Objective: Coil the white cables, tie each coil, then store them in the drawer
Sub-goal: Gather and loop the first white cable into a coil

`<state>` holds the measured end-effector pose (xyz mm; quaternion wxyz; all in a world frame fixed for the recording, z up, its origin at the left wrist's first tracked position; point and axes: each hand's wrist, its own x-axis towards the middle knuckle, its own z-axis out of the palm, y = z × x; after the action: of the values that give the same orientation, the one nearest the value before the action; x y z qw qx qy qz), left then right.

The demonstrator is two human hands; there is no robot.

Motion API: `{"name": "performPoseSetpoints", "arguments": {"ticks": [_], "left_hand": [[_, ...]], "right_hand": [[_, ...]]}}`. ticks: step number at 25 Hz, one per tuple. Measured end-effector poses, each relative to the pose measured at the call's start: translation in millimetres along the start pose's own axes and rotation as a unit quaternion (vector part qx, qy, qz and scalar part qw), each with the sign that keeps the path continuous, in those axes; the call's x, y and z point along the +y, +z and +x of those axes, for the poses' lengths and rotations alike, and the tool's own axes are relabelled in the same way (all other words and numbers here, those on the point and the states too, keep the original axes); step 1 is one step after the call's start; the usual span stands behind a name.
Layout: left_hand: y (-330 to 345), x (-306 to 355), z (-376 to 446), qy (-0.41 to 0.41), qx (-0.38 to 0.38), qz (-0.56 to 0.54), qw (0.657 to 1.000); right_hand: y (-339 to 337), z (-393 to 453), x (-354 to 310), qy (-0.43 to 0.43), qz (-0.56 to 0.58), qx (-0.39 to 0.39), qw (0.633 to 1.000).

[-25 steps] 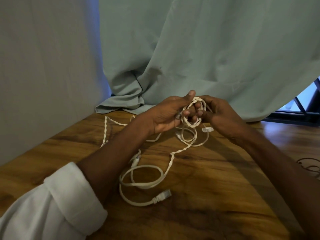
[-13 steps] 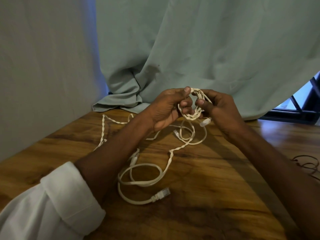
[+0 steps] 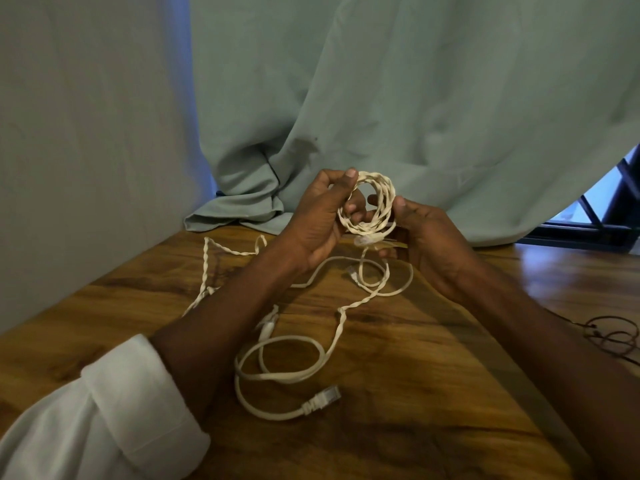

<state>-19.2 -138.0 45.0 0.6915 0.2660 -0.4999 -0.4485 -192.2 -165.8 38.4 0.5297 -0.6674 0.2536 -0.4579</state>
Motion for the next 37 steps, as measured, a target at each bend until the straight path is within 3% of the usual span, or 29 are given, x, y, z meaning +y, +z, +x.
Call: {"name": "performPoseSetpoints", "arguments": {"ticks": [5, 13, 18, 20, 23, 26, 29, 34, 37], "left_hand": [[-1.0, -7.7, 1.5, 0.025, 0.053, 0.088, 0.994], [2.5, 2.7, -4.2, -0.072, -0.077, -0.145, 0.984], [0.5, 2.0, 6.3, -0.027, 0.052, -0.200, 0.978], [-3.2, 1.8, 8.8, -0.007, 0.072, -0.168, 0.983], [-6.6, 0.2, 7.0, 0.015, 0.052, -0.069, 0.996], [-3.2, 0.0, 4.5, 0.019, 0.022, 0.042, 0.999], [-4.1, -1.1, 1.8, -0.018, 0.025, 0.105, 0.994], [-4.4, -2.6, 3.1, -0.029, 0.030, 0.053, 0.998], [-9.1, -3.2, 7.9, -0.026, 0.032, -0.029, 0.999]], "right_hand": [[1.3, 3.0, 2.2, -0.007, 0.038, 0.029, 0.999], [-9.2, 1.7, -2.0, -0.068, 0.001, -0.009, 0.998], [-0.6, 0.5, 2.7, -0.071, -0.086, 0.083, 0.990], [5.2, -1.4, 4.4, -0.058, -0.105, 0.054, 0.991], [14.2, -3.9, 3.8, 0.020, -0.034, -0.007, 0.999], [12.2, -3.6, 2.2, 0.066, 0.021, 0.008, 0.998], [8.9, -3.3, 3.3, 0.071, 0.002, 0.047, 0.996], [13.7, -4.5, 7.1, -0.009, -0.134, 0.062, 0.989], [14.2, -3.6, 0.6, -0.002, -0.103, 0.072, 0.992]]}}
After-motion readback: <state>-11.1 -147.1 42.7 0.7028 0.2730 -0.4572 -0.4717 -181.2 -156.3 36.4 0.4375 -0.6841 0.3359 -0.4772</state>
